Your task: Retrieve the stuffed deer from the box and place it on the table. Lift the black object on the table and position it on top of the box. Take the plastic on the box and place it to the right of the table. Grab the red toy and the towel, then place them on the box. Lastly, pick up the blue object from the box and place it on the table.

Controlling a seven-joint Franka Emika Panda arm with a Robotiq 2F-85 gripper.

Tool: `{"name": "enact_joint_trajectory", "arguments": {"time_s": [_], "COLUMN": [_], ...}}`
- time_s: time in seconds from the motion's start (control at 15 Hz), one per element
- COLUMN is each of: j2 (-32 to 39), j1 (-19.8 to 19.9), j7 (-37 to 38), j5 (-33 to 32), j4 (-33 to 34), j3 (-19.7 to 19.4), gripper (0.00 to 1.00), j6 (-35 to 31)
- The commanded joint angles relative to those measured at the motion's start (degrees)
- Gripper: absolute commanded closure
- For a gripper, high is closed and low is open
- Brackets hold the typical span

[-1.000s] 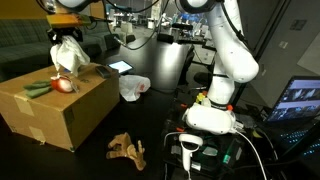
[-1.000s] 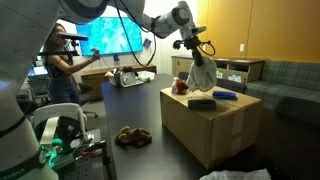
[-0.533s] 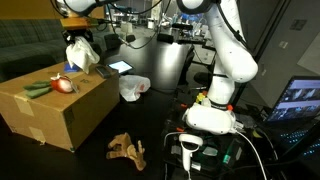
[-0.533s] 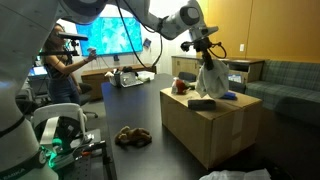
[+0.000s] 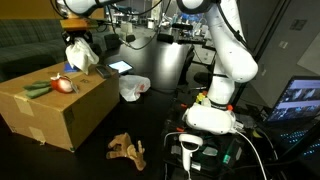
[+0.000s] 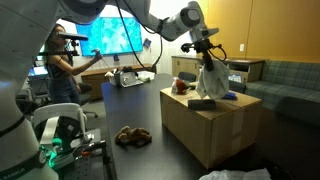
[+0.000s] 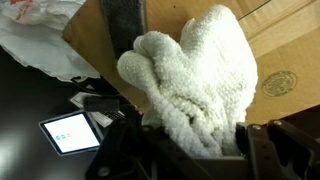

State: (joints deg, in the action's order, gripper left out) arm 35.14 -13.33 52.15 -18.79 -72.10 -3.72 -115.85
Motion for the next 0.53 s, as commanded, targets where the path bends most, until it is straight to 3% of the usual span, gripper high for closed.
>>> {"name": "enact_joint_trajectory", "arguments": {"time_s": [0.0,0.47], "j2": [-0.1,5.1], "j1": [-1.6,-2.0], "j7": [-1.1,-11.4], "j5": [0.2,4.4], "j4": [1.4,7.0], "j3": [0.7,5.2], "gripper": [0.90,0.91], "j6": [-4.0,-15.7]}}
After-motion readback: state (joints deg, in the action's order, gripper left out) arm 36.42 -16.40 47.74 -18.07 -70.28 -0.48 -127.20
